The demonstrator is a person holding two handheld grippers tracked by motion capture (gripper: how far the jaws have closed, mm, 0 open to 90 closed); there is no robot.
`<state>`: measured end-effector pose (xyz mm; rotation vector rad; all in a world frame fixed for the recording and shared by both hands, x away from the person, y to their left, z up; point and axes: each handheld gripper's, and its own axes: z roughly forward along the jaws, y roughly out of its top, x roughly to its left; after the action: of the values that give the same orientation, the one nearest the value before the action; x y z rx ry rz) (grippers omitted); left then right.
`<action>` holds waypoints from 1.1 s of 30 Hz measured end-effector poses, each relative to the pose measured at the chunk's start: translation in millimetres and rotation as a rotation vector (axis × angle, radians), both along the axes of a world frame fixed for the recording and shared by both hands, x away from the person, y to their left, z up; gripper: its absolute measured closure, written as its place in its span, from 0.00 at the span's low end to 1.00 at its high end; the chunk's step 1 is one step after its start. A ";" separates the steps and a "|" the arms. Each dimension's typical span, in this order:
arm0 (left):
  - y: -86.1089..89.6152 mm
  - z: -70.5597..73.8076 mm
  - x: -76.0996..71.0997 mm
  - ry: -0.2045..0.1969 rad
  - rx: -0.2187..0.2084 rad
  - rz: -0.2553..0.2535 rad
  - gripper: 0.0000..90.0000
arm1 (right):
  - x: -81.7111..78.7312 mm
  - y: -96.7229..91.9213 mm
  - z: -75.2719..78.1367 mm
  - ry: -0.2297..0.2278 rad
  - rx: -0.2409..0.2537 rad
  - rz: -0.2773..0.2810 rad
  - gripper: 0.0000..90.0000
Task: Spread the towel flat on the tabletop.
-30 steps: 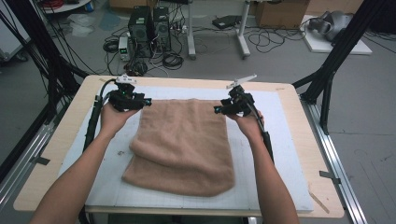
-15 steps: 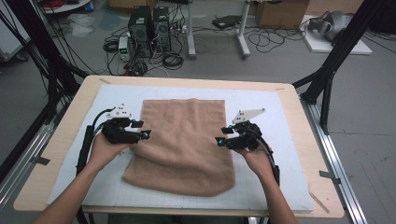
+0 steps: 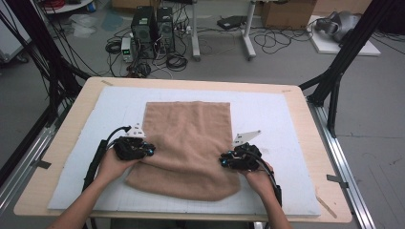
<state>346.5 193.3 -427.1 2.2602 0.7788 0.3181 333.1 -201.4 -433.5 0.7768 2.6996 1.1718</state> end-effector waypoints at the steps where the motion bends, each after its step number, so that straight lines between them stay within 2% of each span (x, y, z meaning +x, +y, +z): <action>1: -1.3 0.6 0.0 -0.002 0.004 0.003 0.94 | 1.0 -0.9 0.6 0.013 0.014 0.008 0.95; 4: -0.3 4.4 -1.3 -0.021 -0.005 0.009 0.95 | 1.7 -3.2 6.8 -0.005 0.016 0.010 0.96; 6: 2.7 10.3 -2.5 -0.039 -0.042 0.030 0.95 | 2.3 -6.1 12.2 -0.010 0.023 0.004 0.97; 7: 5.9 18.2 -1.5 -0.066 -0.082 0.046 0.95 | 3.2 -7.7 15.2 -0.014 0.024 -0.004 0.97; 9: 6.6 21.6 -0.1 -0.074 -0.093 0.056 0.95 | 4.8 -9.4 18.1 -0.021 0.029 -0.008 0.97; 11: 5.7 25.3 6.3 -0.080 -0.105 0.066 0.95 | 11.7 -12.2 28.9 -0.048 0.043 -0.020 0.97; 13: 2.0 31.3 20.3 -0.091 -0.120 0.096 0.95 | 18.6 -13.2 35.9 -0.054 0.058 -0.037 0.97; 14: 2.0 31.3 20.3 -0.091 -0.120 0.096 0.95 | 18.6 -13.2 35.9 -0.054 0.058 -0.037 0.97; 15: 0.5 33.9 25.4 -0.108 -0.127 0.111 0.95 | 27.9 -15.4 41.3 -0.063 0.071 -0.063 0.97; 16: -0.4 36.2 31.0 -0.120 -0.132 0.128 0.95 | 27.9 -15.4 41.3 -0.063 0.071 -0.063 0.97; 17: -1.5 37.7 37.8 -0.117 -0.141 0.150 0.95 | 32.9 -16.2 43.0 -0.063 0.076 -0.081 0.97; 18: -2.2 38.4 44.2 -0.128 -0.140 0.170 0.95 | 43.8 -18.1 44.9 -0.068 0.069 -0.113 0.97; 19: -2.5 37.8 50.0 -0.140 -0.138 0.194 0.95 | 43.8 -18.1 44.9 -0.068 0.069 -0.113 0.97; 20: -2.3 35.7 57.0 -0.127 -0.142 0.215 0.95 | 55.5 -20.6 41.9 -0.055 0.082 -0.141 0.97; 21: -4.2 28.5 68.5 -0.108 -0.116 0.230 0.95 | 61.1 -20.6 38.5 -0.044 0.078 -0.151 0.97; 23: -5.8 24.4 72.6 -0.096 -0.103 0.235 0.95 | 66.3 -19.8 34.1 -0.030 0.071 -0.160 0.97; 25: -7.1 17.9 76.8 -0.079 -0.095 0.230 0.94 | 74.2 -16.2 23.8 -0.002 0.038 -0.168 0.96; 26: -6.7 15.7 77.2 -0.063 -0.098 0.219 0.94 | 80.0 -13.9 13.9 0.027 0.017 -0.168 0.96; 28: -5.6 17.1 76.1 -0.065 -0.097 0.212 0.91 | 80.4 -12.9 11.8 0.038 0.019 -0.165 0.93; 30: -0.9 23.5 73.1 -0.074 -0.122 0.212 0.88 | 79.0 -13.1 14.4 0.028 0.020 -0.167 0.92; 31: 2.1 27.6 71.4 -0.083 -0.145 0.220 0.85 | 77.3 -13.9 17.9 0.006 0.026 -0.164 0.90; 33: 8.9 35.8 66.9 -0.105 -0.177 0.225 0.79 | 70.0 -18.5 31.8 -0.023 0.068 -0.171 0.84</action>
<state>413.4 202.1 -391.2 1.9780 0.9681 0.4512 403.1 -219.9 -401.7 0.9750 2.5283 1.2293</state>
